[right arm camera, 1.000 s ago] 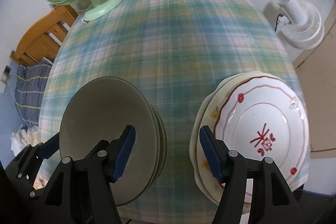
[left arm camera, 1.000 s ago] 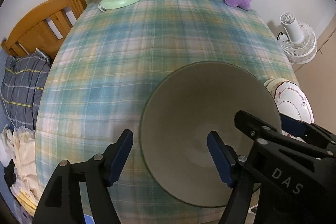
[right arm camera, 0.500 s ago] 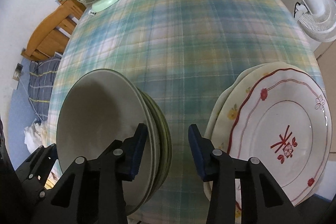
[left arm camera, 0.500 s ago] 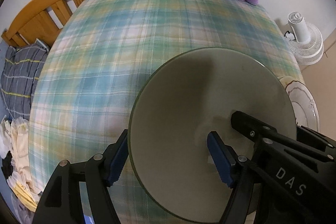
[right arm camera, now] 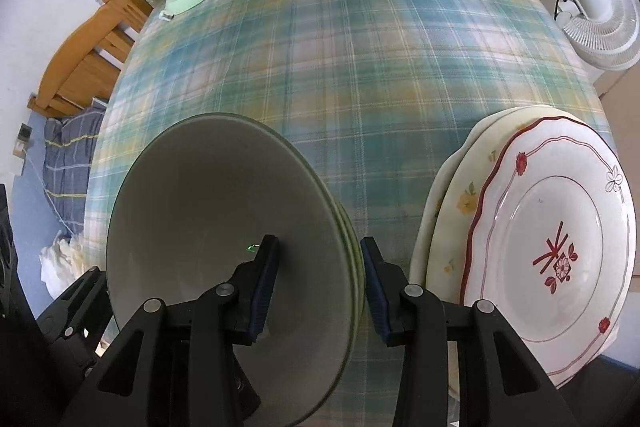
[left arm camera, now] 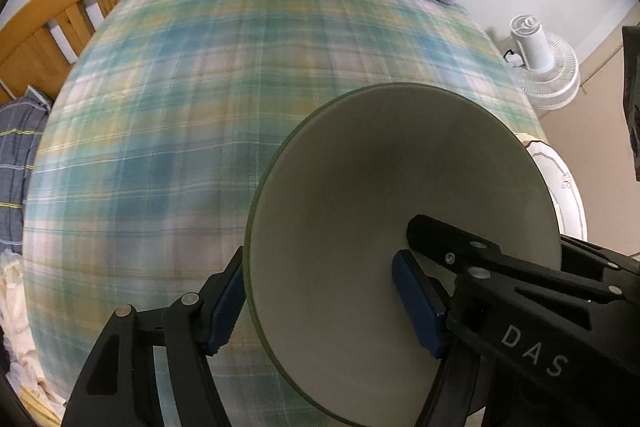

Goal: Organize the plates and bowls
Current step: 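Grasp the rim of the stacked bowls with both tools, then lift the bowl stack and carry it over the red-rimmed plate stack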

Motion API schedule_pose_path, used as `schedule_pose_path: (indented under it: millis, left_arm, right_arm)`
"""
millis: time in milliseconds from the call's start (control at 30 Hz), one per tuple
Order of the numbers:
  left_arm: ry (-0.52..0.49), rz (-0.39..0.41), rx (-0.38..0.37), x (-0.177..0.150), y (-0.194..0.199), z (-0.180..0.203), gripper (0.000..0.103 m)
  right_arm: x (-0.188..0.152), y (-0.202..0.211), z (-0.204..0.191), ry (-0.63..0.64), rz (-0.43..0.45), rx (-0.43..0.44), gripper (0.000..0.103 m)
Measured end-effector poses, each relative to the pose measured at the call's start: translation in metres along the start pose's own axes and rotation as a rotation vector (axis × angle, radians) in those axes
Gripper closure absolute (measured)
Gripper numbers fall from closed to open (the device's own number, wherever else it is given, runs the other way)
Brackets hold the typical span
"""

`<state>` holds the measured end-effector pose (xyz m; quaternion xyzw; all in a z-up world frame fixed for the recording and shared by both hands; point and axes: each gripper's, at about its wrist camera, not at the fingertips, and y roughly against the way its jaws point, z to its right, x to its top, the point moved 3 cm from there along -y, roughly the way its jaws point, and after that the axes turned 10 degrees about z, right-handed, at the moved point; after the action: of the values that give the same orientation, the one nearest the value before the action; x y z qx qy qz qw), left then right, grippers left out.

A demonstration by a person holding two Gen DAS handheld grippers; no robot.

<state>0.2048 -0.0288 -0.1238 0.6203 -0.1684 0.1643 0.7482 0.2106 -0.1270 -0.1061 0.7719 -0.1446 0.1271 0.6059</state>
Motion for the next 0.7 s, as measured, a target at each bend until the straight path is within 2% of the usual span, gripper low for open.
schedule_pose_path:
  millis: [167,267,700]
  left_arm:
    - [-0.014,0.001,-0.037,0.004,-0.004,0.002,0.031]
    - [-0.024,0.008,-0.052,0.004,-0.002,0.005,0.039]
    - [-0.016,0.003,-0.049,0.001,0.009,0.002,0.041]
  right_arm:
    - [0.002,-0.002,-0.002,-0.011,0.011,-0.004,0.058]
    - [0.002,-0.002,-0.001,-0.006,0.030,-0.003,0.058]
    - [0.000,0.005,-0.007,-0.028,0.034,-0.039,0.058]
